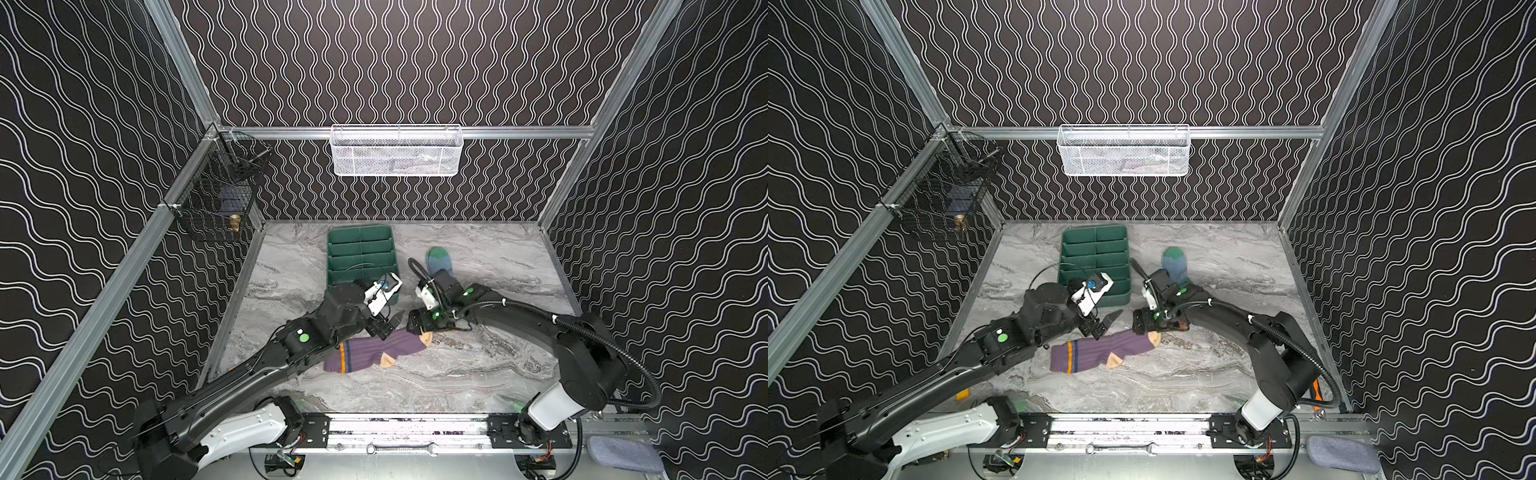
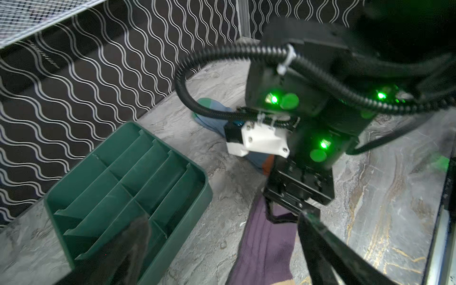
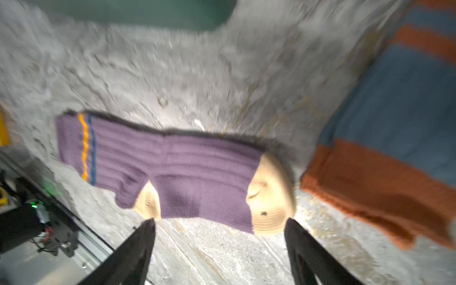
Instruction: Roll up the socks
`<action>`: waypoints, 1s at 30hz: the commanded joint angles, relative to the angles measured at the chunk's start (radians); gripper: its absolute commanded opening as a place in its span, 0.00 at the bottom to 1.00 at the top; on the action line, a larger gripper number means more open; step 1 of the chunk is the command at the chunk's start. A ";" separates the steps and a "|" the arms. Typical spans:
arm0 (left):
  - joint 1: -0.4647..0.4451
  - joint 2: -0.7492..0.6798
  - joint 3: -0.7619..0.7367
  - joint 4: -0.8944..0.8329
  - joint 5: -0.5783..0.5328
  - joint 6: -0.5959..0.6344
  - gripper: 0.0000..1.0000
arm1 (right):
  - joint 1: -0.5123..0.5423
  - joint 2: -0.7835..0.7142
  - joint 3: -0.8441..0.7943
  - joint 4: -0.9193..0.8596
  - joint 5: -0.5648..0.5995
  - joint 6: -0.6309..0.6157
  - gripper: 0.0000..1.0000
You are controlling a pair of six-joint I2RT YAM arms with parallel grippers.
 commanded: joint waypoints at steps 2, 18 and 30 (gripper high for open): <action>0.000 -0.060 -0.020 -0.069 -0.085 -0.040 0.97 | 0.085 0.030 0.017 -0.001 0.049 0.044 0.80; 0.000 -0.388 -0.053 -0.228 -0.258 -0.230 0.99 | 0.219 0.296 0.141 0.186 -0.115 0.060 0.72; 0.000 -0.378 0.008 -0.227 -0.219 -0.148 0.99 | 0.190 0.326 0.234 0.218 -0.128 0.077 0.77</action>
